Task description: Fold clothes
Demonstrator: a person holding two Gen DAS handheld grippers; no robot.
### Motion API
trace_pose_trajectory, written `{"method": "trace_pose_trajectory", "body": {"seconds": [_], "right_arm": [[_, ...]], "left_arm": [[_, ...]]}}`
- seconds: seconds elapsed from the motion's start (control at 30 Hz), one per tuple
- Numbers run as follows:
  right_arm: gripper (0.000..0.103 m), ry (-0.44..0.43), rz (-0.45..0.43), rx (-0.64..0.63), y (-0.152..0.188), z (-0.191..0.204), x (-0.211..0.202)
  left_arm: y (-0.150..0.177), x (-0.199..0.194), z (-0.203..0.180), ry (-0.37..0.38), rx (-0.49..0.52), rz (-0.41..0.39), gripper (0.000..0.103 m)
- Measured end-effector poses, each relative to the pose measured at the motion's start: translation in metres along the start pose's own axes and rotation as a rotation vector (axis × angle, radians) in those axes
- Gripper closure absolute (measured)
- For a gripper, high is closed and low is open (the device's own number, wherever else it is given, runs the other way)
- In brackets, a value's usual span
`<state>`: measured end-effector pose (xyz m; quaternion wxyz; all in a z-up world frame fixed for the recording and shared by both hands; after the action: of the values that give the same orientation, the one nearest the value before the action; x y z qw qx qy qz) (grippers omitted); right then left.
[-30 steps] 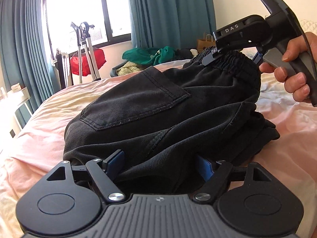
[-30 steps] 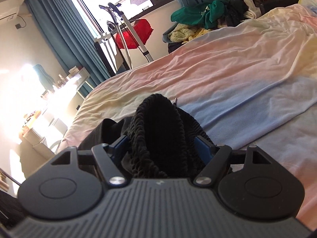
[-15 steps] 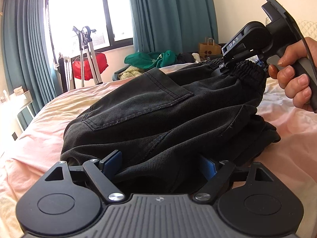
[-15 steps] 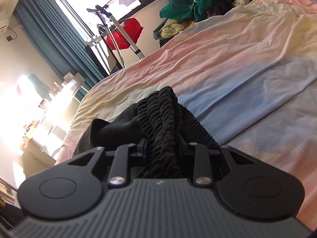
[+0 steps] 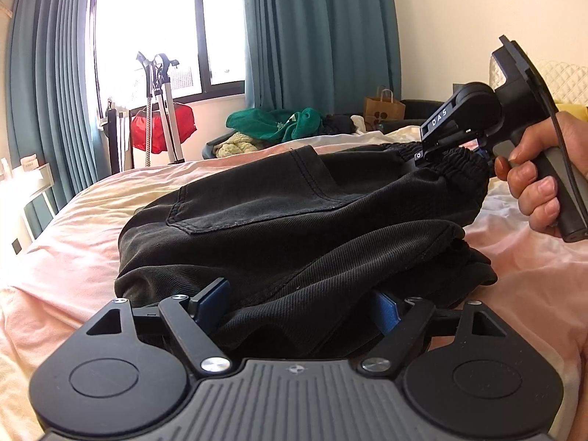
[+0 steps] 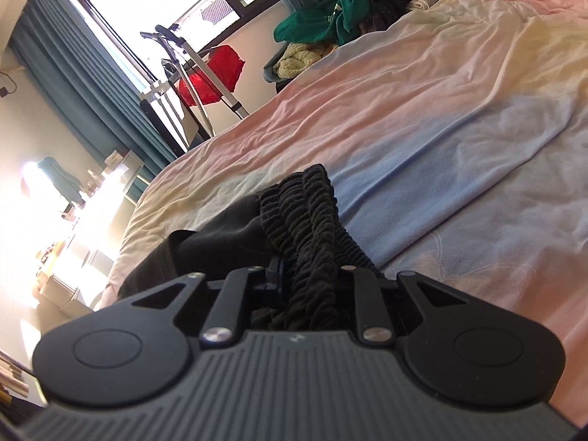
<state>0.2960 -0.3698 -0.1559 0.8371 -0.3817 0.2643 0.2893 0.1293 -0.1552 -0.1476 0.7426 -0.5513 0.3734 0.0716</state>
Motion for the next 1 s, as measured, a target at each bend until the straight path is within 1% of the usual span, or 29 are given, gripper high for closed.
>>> {"method": "trace_pose_trajectory", "body": {"seconds": [0.03, 0.13, 0.2, 0.3, 0.4, 0.5, 0.57, 0.63, 0.7, 0.73, 0.8, 0.87, 0.93, 1.0], "right_arm": [[0.079, 0.008, 0.004, 0.003, 0.002, -0.003, 0.003], [0.074, -0.017, 0.007, 0.031, 0.008, -0.007, 0.002], [0.073, -0.036, -0.002, 0.052, 0.012, -0.006, -0.005], [0.072, -0.051, -0.020, 0.068, 0.020, -0.001, -0.020], [0.065, -0.026, -0.058, 0.085, 0.029, -0.002, -0.040], [0.052, -0.002, -0.096, 0.101, 0.038, -0.004, -0.060], [0.030, 0.015, -0.122, 0.112, 0.045, -0.005, -0.073], [0.026, 0.031, -0.145, 0.123, 0.051, -0.007, -0.086], [0.025, 0.044, -0.109, 0.148, 0.062, -0.012, -0.086], [0.025, 0.047, -0.086, 0.163, 0.068, -0.014, -0.084], [0.025, 0.044, -0.029, 0.175, 0.075, -0.014, -0.075], [0.025, 0.023, 0.008, 0.176, 0.080, -0.009, -0.064], [0.025, 0.001, 0.038, 0.187, 0.084, -0.007, -0.054], [0.026, -0.015, 0.067, 0.207, 0.087, -0.006, -0.043]], "left_arm": [[-0.001, -0.001, 0.001, 0.010, -0.005, 0.003, 0.021], [0.000, -0.003, 0.001, 0.031, 0.001, 0.018, 0.021], [-0.001, -0.007, 0.001, 0.040, 0.007, 0.012, 0.021], [-0.008, -0.016, 0.011, 0.080, -0.037, -0.006, 0.021], [-0.013, -0.031, 0.026, 0.089, -0.099, -0.022, 0.019], [-0.015, -0.047, 0.041, 0.067, -0.153, -0.003, 0.017], [-0.016, -0.058, 0.051, 0.052, -0.188, 0.009, 0.016], [-0.017, -0.069, 0.061, 0.038, -0.224, 0.022, 0.016], [-0.018, -0.080, 0.071, 0.023, -0.259, 0.034, 0.016], [-0.021, -0.090, 0.072, 0.009, -0.261, 0.046, 0.016], [-0.031, -0.117, 0.066, -0.055, -0.251, 0.076, 0.016], [-0.042, -0.145, 0.061, -0.125, -0.241, 0.107, 0.016], [-0.064, -0.185, 0.044, -0.125, -0.182, 0.096, 0.014], [-0.085, -0.221, 0.020, -0.077, -0.116, 0.084, 0.000]]}}
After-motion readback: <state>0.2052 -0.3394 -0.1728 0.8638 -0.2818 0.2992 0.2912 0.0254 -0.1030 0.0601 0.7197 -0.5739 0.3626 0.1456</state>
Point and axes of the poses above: each gripper's, at about its wrist camera, not at the fingertips, and x roughly the way its jaws point, z to its left, y to its underside, the point moved 10 cm from there along x, roughly the way its jaws point, and after that the axes turned 13 degrees about z, right-handed, at the moved point
